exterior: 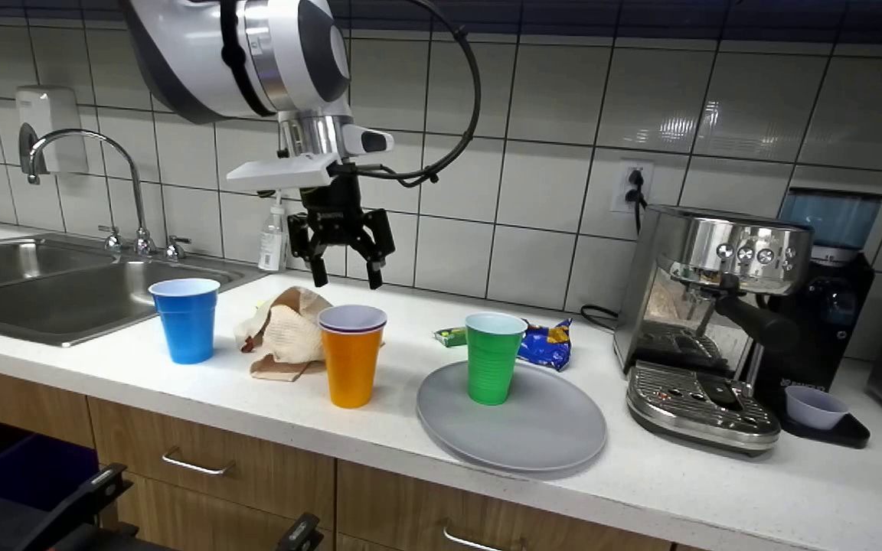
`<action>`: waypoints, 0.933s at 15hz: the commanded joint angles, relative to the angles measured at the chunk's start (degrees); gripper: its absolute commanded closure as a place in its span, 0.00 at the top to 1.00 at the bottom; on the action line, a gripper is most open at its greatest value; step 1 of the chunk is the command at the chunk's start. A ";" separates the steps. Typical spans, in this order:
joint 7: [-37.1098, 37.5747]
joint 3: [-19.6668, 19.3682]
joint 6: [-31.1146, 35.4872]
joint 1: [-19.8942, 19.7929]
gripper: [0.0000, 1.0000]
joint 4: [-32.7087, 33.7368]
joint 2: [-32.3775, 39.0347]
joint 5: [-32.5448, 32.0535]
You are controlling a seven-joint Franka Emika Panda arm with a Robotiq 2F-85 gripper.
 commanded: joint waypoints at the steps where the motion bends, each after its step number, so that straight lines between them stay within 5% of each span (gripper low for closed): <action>1: 2.41 -0.68 -0.74 -1.62 1.00 1.46 -0.55 -0.10; 14: 6.57 -5.28 -0.32 -5.13 1.00 8.95 4.62 -0.41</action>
